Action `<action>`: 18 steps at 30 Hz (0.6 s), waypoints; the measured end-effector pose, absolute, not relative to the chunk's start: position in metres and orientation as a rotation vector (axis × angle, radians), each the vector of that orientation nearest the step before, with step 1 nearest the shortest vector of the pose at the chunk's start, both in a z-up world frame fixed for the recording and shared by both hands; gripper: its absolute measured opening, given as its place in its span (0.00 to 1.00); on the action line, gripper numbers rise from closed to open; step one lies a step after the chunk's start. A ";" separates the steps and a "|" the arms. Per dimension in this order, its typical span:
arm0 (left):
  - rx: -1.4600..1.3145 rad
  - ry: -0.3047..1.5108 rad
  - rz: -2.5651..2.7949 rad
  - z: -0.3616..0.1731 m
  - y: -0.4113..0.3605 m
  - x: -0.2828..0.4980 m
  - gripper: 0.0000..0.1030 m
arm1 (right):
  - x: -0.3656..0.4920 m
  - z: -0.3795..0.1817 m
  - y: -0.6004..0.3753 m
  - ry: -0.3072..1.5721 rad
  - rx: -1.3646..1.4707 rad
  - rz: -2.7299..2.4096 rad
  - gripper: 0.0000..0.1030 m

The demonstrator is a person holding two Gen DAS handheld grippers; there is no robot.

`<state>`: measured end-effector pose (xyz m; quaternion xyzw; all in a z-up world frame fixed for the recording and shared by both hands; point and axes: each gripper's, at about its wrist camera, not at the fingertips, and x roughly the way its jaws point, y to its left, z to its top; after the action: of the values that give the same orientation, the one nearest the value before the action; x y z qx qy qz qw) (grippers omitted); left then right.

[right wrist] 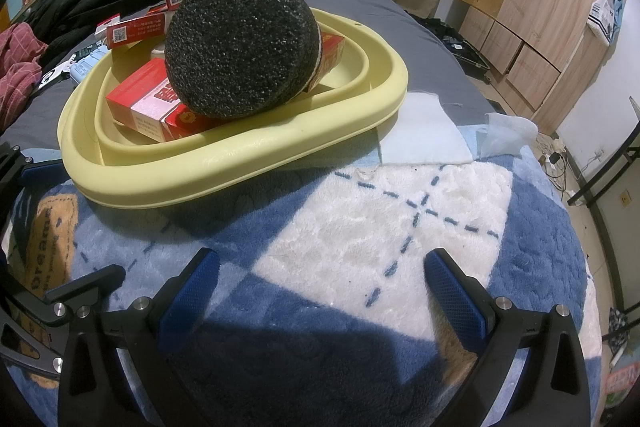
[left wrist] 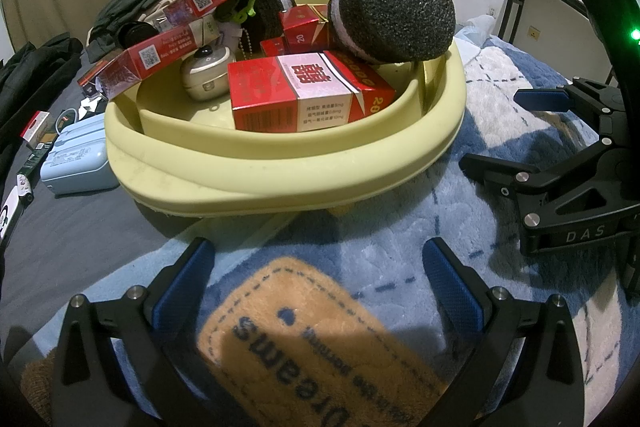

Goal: Organize rigid objects

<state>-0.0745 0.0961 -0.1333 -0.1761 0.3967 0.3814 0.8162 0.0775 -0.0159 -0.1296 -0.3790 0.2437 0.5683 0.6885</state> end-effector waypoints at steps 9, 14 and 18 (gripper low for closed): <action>-0.377 0.845 0.813 -0.133 0.096 -0.074 1.00 | 0.078 -0.130 -0.016 0.545 -0.848 1.272 1.00; -0.374 0.847 0.814 -0.134 0.096 -0.075 1.00 | 0.077 -0.130 -0.016 0.545 -0.848 1.272 1.00; -0.375 0.847 0.814 -0.135 0.095 -0.074 1.00 | 0.077 -0.130 -0.016 0.545 -0.848 1.272 1.00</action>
<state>-0.0741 0.0948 -0.1346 -0.1758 0.3972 0.3817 0.8158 0.0772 -0.0159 -0.1297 -0.3789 0.2437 0.5684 0.6885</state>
